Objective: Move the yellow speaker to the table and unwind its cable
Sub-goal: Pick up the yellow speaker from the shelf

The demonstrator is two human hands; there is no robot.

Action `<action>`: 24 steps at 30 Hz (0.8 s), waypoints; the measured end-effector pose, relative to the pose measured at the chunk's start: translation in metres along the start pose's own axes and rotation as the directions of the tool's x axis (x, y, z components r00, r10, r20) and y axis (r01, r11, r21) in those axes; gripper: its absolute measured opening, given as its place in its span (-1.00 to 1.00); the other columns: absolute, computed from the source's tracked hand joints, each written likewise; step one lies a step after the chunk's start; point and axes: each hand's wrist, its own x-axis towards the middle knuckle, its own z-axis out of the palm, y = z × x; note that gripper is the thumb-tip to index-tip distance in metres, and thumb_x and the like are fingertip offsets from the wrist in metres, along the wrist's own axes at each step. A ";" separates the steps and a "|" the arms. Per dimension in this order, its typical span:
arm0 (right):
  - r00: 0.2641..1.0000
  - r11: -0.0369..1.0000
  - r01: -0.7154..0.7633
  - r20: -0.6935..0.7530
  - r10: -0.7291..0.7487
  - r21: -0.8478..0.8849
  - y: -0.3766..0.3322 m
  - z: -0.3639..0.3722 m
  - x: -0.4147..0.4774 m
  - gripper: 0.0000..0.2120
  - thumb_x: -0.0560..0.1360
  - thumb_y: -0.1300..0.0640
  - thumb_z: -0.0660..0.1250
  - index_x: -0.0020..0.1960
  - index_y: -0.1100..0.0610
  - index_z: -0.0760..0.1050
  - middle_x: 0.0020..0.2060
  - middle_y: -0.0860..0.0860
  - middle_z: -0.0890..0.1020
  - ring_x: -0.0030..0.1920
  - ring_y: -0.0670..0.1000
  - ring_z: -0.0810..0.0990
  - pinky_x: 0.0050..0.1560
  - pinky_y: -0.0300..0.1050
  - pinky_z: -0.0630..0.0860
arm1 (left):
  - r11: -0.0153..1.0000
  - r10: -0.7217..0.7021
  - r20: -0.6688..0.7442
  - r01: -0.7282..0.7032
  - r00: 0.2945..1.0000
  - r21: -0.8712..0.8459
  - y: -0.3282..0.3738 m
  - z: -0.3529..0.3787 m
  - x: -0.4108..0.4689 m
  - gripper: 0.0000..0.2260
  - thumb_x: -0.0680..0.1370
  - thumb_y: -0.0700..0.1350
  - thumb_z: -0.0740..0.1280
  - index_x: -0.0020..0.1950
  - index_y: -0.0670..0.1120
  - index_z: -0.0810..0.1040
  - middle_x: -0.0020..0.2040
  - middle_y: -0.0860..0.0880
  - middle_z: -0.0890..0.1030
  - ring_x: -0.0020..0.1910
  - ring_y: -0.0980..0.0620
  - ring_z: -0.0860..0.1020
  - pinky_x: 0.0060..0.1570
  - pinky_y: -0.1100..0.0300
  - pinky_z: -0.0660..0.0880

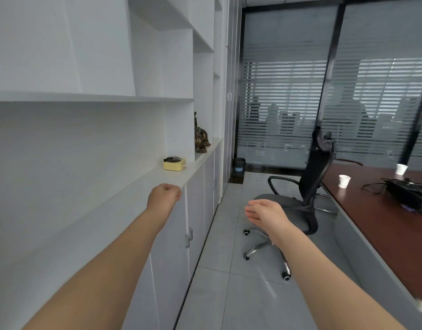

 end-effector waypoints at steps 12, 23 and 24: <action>0.999 0.999 -0.018 0.042 0.020 -0.046 -0.005 0.007 0.148 -0.87 0.50 0.34 0.29 0.05 0.28 0.51 -0.19 0.11 0.59 -0.03 0.06 0.57 0.20 -0.06 0.52 | 1.000 -0.027 -0.053 0.027 0.998 0.010 -0.011 0.064 0.124 -0.83 0.52 -0.22 0.23 -0.26 -0.07 0.49 -0.02 -0.14 0.60 0.11 -0.14 0.56 -0.02 0.18 0.38; 0.995 0.994 -0.014 0.095 0.024 -0.104 -0.012 0.020 0.267 -0.89 0.53 0.33 0.25 -0.05 0.19 0.52 -0.06 0.17 0.60 0.03 0.08 0.56 0.21 -0.05 0.51 | 0.999 -0.046 -0.135 0.045 0.990 -0.013 -0.018 0.109 0.217 -0.89 0.54 -0.19 0.21 -0.07 -0.17 0.52 0.02 -0.13 0.61 0.10 -0.10 0.56 0.00 0.18 0.30; 0.995 0.994 -0.011 0.097 0.022 -0.112 -0.013 0.023 0.277 -0.88 0.52 0.34 0.25 -0.06 0.18 0.53 -0.07 0.17 0.61 0.04 0.10 0.57 0.24 -0.03 0.51 | 0.999 -0.052 -0.150 0.051 0.987 -0.012 -0.020 0.111 0.226 -0.89 0.54 -0.19 0.21 -0.10 -0.16 0.52 0.00 -0.11 0.60 0.09 -0.10 0.56 0.00 0.18 0.29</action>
